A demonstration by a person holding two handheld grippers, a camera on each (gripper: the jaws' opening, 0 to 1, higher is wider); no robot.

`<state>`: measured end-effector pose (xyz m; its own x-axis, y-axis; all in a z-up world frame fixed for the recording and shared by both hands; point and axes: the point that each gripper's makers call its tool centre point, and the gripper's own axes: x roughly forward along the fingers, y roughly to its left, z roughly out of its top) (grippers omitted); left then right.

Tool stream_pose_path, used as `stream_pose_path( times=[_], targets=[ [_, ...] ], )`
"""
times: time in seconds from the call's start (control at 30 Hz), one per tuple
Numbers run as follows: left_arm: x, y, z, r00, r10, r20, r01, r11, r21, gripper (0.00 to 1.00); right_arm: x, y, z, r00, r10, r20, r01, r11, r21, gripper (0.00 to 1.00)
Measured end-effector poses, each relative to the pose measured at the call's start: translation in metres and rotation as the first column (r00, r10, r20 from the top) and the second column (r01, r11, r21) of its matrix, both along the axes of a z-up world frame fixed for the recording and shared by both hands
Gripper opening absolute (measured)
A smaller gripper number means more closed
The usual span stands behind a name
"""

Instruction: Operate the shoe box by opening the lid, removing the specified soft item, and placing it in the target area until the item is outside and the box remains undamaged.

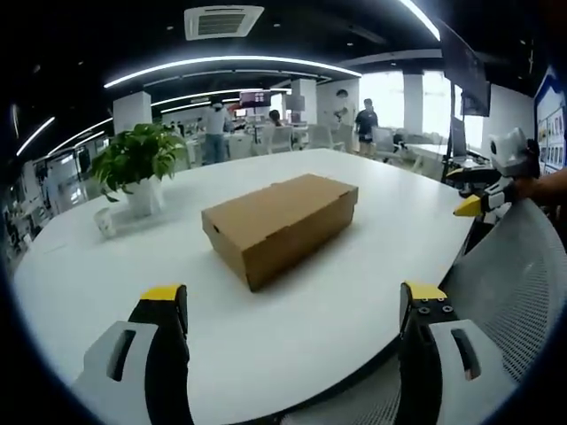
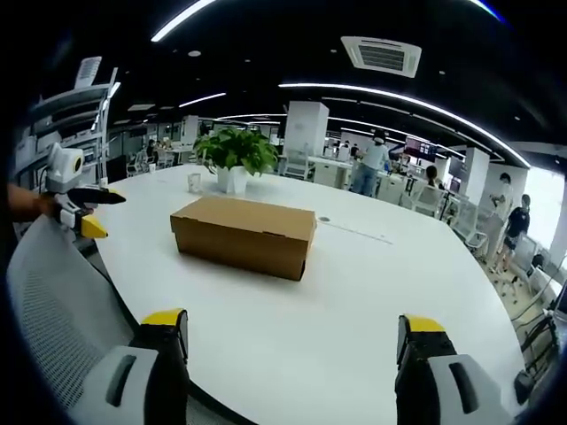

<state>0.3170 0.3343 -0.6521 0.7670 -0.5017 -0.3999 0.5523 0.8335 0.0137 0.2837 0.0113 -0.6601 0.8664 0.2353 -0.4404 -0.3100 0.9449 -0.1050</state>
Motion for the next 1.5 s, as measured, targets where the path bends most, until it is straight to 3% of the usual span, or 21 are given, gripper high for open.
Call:
stream_pose_path(
  times=[1.5],
  targets=[
    [0.0026, 0.0012, -0.0003, 1.0, -0.001, -0.005, 0.001, 1.0, -0.013, 0.99, 0.0017, -0.0019, 0.004, 1.0, -0.016, 0.003, 0.016, 1.0, 0.016, 0.99]
  ],
)
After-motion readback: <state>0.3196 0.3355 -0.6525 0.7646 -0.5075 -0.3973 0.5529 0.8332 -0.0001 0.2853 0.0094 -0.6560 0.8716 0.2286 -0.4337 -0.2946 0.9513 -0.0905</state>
